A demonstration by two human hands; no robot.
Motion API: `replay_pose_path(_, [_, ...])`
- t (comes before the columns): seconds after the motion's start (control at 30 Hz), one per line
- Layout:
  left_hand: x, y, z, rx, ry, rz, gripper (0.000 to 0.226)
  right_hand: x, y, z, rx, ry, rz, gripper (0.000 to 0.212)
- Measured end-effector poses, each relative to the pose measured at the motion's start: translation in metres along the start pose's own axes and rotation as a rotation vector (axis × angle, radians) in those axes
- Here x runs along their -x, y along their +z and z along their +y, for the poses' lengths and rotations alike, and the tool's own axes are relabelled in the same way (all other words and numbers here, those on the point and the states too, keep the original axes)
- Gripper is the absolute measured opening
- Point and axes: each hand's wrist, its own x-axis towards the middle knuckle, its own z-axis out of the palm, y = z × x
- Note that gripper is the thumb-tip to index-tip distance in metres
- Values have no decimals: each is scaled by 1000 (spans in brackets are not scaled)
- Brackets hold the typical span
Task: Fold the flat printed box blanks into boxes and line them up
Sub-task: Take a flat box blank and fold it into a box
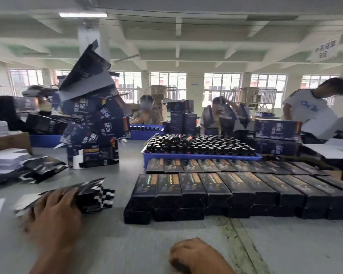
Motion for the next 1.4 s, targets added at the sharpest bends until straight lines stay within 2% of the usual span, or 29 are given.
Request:
replay_pose_path(0.07, [-3,-9,19,55,-28,156,38,-1,0,-5,54,-21,30,30])
replay_pose_path(0.2, [-3,-17,31,33,218,291,33,6,5,-7,-83,-3,105,35])
replay_pose_path(0.33, [4,-24,60,19,457,372,33,18,-21,-23,-285,142,263,26])
replay_pose_path(0.4, [9,-34,77,57,567,422,28,25,-30,-26,-469,193,422,22])
replay_pose_path(0.5, [25,-49,106,159,695,444,22,26,-43,-25,-606,279,635,39])
replay_pose_path(0.57, [38,-56,121,221,754,398,24,28,-49,-25,-585,278,692,53])
replay_pose_path(0.63, [49,-64,131,287,799,358,27,29,-51,-20,-644,285,676,56])
replay_pose_path(0.67, [53,-68,136,320,824,345,27,28,-54,-19,-755,304,672,49])
replay_pose_path(0.73, [60,-73,142,370,873,321,27,25,-58,-20,-1080,340,631,22])
replay_pose_path(0.77, [63,-74,145,377,899,302,27,24,-60,-21,-1221,361,605,20])
replay_pose_path(0.83, [69,-74,148,379,955,241,31,24,-61,-20,-1376,394,597,35])
replay_pose_path(1.0, [81,-72,156,395,1056,101,27,26,-64,-13,-1491,440,698,43])
replay_pose_path(1.1, [85,-72,157,415,1062,57,25,26,-65,-13,-1525,424,687,53])
replay_pose_path(1.2, [88,-71,156,397,1051,-41,23,28,-63,-17,-1364,400,616,26])
replay_pose_path(1.27, [92,-68,155,361,1043,-160,38,29,-61,-17,-1265,401,566,24])
replay_pose_path(1.37, [95,-63,154,234,975,-366,92,31,-62,-23,-1217,345,510,42])
replay_pose_path(1.4, [95,-62,154,206,947,-421,106,31,-64,-25,-1201,334,499,41])
